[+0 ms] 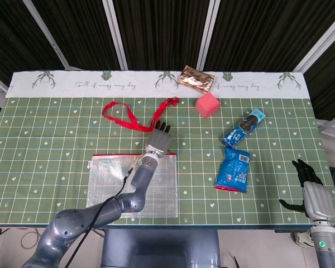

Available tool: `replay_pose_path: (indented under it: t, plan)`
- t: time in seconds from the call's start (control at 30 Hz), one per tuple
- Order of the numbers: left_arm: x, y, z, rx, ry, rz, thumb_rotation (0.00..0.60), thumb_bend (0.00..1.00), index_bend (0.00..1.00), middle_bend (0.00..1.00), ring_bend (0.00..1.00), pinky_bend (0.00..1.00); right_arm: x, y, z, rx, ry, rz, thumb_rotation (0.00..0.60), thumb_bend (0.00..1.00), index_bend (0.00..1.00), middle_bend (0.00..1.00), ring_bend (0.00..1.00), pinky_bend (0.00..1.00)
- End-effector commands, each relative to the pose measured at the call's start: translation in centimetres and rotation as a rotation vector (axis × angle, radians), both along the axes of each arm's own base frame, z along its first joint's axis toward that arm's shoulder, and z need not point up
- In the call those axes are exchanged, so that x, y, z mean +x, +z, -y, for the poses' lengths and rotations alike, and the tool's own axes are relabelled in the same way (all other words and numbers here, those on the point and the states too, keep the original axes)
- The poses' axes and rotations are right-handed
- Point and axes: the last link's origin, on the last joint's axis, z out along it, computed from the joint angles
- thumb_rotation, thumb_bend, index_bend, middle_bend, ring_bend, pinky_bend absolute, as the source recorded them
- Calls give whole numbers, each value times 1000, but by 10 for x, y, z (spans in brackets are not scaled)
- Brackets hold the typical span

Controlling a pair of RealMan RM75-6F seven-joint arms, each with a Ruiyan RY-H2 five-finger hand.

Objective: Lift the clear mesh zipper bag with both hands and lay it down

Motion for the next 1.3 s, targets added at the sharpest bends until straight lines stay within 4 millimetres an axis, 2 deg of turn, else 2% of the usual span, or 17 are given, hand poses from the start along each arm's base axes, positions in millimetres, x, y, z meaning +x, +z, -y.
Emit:
replay_pose_path:
  t: [0.03,0.33,0.67,0.93,1.13,1.3]
  plan:
    - [-1,0,0,2,5,1,600,306,540,114,0,0,0,0,0,0,0,0,600,157,0,0,0,203]
    - [-3,-1,1,-6,6,-1,600,374,580,122,0,0,0,0,0,1,-2,2,600,163,0,0,0,203]
    - [5,5,0,0,-12,22,600,422,591,129,0,0,0,-1,0,9,-7,3,600,167,0,0,0,203]
    - [25,25,0,21,-52,70,600,428,601,139,0,0,0,-2,-1,27,-17,2,600,171,0,0,0,203]
    - [48,52,4,35,-95,126,600,429,602,141,0,0,3,-3,0,37,-18,27,600,181,0,0,0,203]
    - [65,72,8,33,-120,181,600,429,604,143,0,0,14,-4,4,31,-23,100,600,225,11,18,6,221]
